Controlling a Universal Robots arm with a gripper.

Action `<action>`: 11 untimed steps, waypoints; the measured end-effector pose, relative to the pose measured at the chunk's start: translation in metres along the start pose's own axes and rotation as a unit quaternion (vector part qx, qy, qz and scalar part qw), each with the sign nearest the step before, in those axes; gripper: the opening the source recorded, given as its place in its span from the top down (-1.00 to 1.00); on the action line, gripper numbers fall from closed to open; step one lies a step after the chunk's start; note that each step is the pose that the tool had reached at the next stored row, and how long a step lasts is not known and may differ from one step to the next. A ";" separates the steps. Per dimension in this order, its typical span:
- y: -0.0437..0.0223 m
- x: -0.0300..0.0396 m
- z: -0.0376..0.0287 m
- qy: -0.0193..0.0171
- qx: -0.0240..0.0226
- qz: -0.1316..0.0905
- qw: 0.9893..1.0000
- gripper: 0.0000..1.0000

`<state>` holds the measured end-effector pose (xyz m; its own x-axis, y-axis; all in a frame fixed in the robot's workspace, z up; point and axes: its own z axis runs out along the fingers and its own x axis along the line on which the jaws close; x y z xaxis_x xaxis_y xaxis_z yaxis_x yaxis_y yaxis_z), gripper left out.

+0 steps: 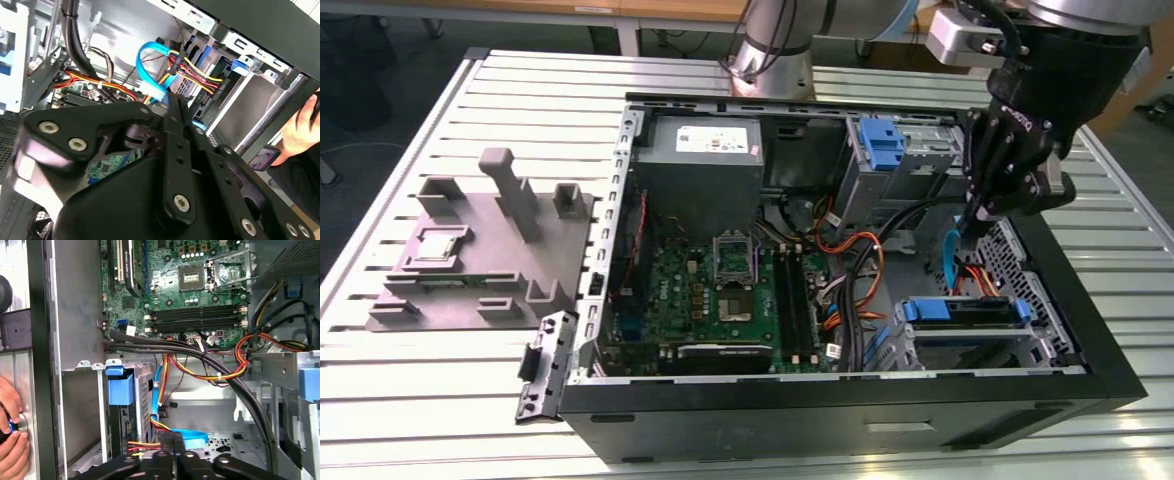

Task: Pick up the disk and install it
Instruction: 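Insert the second disk wire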

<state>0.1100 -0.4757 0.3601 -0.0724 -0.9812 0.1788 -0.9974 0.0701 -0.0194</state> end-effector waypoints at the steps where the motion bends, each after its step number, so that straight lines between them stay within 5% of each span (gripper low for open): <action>1: 0.0000 -0.0001 0.0009 0.002 0.000 0.000 1.000 0.79; 11: 0.0001 -0.0013 0.0073 0.032 0.002 0.000 0.999 0.65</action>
<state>0.1100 -0.4757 0.3527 -0.0724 -0.9676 0.2418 -0.9974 0.0687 -0.0239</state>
